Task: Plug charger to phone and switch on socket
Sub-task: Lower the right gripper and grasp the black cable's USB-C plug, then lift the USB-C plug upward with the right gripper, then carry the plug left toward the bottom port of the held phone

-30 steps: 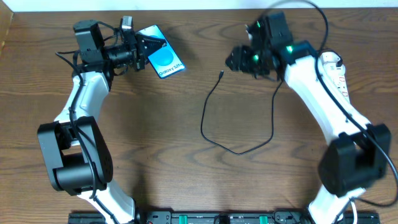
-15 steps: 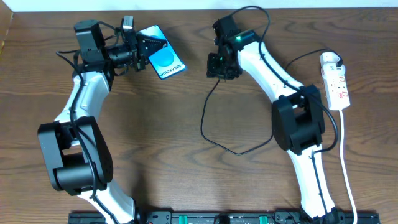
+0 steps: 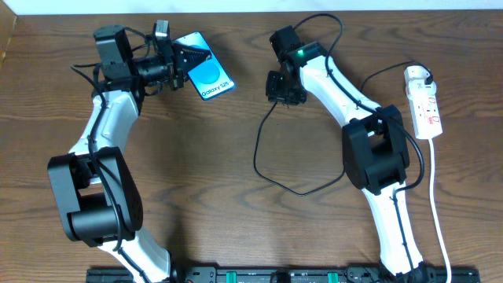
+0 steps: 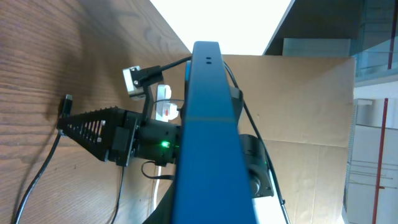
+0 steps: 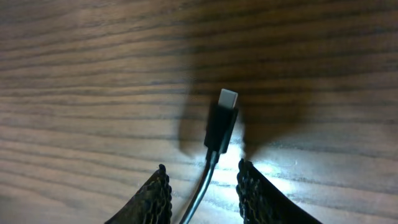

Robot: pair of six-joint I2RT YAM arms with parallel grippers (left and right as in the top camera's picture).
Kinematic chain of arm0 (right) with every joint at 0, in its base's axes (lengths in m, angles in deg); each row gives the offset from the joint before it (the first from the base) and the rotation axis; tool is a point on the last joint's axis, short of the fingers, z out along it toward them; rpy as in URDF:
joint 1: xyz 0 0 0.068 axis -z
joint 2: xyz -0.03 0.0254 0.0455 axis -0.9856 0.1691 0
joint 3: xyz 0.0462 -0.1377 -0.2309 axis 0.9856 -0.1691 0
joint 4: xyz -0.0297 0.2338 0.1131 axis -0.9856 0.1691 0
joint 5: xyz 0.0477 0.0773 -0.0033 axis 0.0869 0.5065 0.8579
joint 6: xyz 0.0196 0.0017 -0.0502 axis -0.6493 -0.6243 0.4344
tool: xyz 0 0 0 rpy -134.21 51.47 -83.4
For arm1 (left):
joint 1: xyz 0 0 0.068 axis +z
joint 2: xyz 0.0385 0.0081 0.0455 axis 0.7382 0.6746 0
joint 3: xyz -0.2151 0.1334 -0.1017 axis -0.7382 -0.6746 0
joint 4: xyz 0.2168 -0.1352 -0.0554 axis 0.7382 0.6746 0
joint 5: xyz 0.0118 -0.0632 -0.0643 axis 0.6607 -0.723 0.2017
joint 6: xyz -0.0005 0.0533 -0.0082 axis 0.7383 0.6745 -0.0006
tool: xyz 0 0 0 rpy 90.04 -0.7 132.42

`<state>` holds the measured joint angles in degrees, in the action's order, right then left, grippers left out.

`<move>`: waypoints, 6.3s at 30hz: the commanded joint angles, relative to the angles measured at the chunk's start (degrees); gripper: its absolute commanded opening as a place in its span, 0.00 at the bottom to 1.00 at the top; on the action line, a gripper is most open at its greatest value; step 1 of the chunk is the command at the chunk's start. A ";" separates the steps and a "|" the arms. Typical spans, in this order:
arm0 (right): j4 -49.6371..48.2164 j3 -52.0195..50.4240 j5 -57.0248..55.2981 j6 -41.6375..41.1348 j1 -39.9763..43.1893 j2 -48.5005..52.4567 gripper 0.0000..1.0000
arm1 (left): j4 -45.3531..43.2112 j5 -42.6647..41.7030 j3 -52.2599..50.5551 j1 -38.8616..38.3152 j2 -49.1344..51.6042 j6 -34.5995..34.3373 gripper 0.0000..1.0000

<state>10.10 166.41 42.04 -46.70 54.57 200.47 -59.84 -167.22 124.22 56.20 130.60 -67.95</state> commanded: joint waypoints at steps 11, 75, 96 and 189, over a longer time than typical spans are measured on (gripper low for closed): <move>-4.33 -4.90 -2.01 -3.85 -0.72 0.42 0.32 | -0.48 -1.81 0.44 -0.02 -1.22 0.50 0.08; 9.42 -3.91 47.74 46.16 7.80 -15.41 0.01 | -0.48 -4.39 0.44 -0.02 -1.22 0.50 0.07; 10.78 -3.91 49.18 45.09 8.48 -18.78 0.01 | -1.60 -2.45 0.46 -0.02 -1.22 -1.22 0.07; -4.42 -3.91 37.51 23.63 -5.07 -24.06 0.01 | -28.57 -2.73 0.39 1.33 -1.22 -18.56 0.07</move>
<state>6.67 162.43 80.03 -22.05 49.54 178.05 -87.90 -167.61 123.70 57.55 130.60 -87.84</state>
